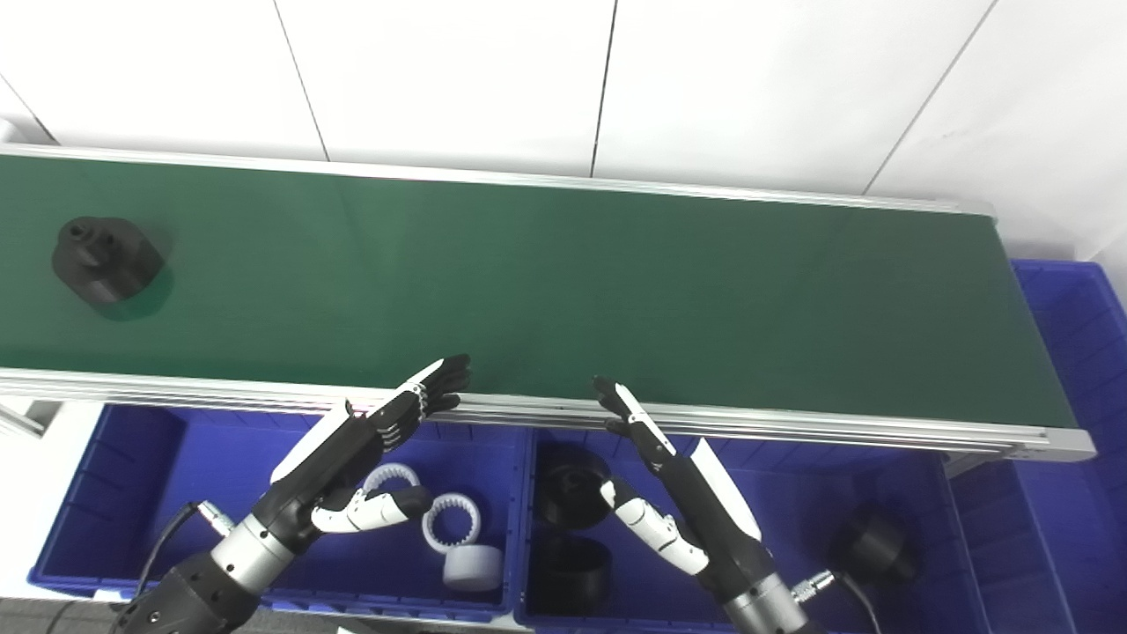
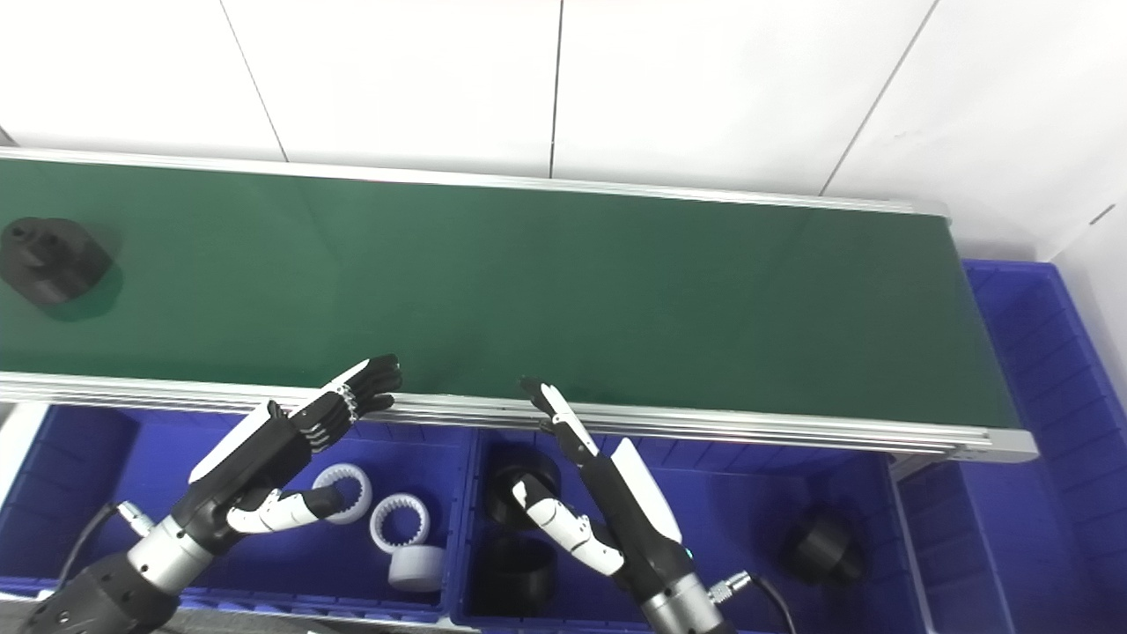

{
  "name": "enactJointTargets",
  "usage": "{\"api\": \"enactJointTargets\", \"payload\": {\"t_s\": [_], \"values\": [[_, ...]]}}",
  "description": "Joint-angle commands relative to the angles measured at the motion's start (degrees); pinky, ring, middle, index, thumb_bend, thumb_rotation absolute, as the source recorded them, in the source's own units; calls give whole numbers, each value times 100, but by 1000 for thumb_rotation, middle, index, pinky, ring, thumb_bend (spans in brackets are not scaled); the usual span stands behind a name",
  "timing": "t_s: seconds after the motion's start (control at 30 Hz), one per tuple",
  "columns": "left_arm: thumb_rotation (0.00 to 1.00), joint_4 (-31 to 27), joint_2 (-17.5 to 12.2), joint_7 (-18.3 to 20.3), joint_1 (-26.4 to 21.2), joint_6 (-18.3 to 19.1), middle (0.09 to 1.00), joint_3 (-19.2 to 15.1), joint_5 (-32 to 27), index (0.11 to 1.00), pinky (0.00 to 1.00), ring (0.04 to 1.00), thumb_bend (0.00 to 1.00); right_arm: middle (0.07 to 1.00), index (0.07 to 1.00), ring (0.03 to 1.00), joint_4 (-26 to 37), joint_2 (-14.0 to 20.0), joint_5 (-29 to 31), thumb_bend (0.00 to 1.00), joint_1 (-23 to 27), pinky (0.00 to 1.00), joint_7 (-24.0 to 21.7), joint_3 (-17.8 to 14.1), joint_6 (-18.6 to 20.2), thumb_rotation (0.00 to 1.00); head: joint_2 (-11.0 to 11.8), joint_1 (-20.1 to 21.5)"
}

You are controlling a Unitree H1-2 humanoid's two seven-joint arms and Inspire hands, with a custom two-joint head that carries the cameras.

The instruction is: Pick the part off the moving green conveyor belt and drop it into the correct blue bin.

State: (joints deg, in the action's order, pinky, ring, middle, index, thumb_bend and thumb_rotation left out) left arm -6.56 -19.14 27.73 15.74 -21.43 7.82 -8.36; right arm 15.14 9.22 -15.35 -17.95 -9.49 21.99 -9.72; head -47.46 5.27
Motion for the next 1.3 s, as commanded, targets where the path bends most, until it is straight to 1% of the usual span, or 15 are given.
{"api": "enactJointTargets", "payload": {"t_s": [0.0, 0.13, 0.23, 0.37, 0.43, 0.5, 0.63, 0.8, 0.97, 1.0, 1.27], "values": [[664, -68, -40, -22, -69, -233, 971, 2, -32, 962, 930, 962, 455, 1000, 983, 973, 101, -33, -12, 412, 58, 914, 29, -20, -273, 914, -9, -5], [675, -96, -43, -31, -70, -194, 974, -3, -31, 962, 928, 963, 465, 1000, 984, 972, 156, -34, -19, 414, 55, 908, 9, -20, -195, 916, -33, 2], [669, -104, -64, -13, -73, -181, 974, -3, -63, 962, 930, 964, 461, 1000, 985, 971, 163, -50, -26, 409, 55, 907, 16, -15, -195, 915, -50, 125], [678, -65, -83, -11, -82, -254, 978, -18, -23, 964, 933, 964, 467, 1000, 985, 975, 105, -65, -14, 416, 59, 913, 23, -7, -248, 914, -44, 100], [643, -39, -74, 11, -84, -251, 977, -13, -112, 962, 938, 968, 456, 1000, 987, 977, 65, -62, 15, 418, 64, 919, 20, -10, -290, 913, -44, 100], [632, -29, -61, 10, -82, -231, 976, -12, -142, 960, 937, 968, 460, 1000, 988, 977, 52, -53, 8, 415, 60, 920, 19, -13, -299, 912, -33, 59], [650, -35, -65, -7, -78, -242, 975, -13, -61, 961, 932, 966, 454, 1000, 986, 977, 49, -61, -65, 424, 59, 920, 45, -12, -303, 924, -34, 48], [666, -71, -77, -12, -56, -231, 976, -19, -52, 964, 931, 967, 456, 1000, 987, 979, 40, -76, -30, 422, 43, 924, 46, -7, -332, 916, -36, 31], [648, -102, -67, -14, -26, -197, 974, -15, -94, 961, 935, 966, 463, 1000, 986, 979, 39, -79, -35, 420, 27, 924, 48, -1, -340, 911, -42, 15], [648, -108, -68, -16, -24, -199, 974, -16, -87, 962, 933, 965, 461, 1000, 986, 979, 43, -82, -35, 420, 26, 923, 49, -1, -339, 907, -71, -4], [657, -139, -76, -22, -30, -175, 975, -19, -70, 962, 935, 965, 464, 1000, 982, 979, 82, -94, -100, 416, 18, 924, 56, 6, -296, 905, -92, 0]]}}
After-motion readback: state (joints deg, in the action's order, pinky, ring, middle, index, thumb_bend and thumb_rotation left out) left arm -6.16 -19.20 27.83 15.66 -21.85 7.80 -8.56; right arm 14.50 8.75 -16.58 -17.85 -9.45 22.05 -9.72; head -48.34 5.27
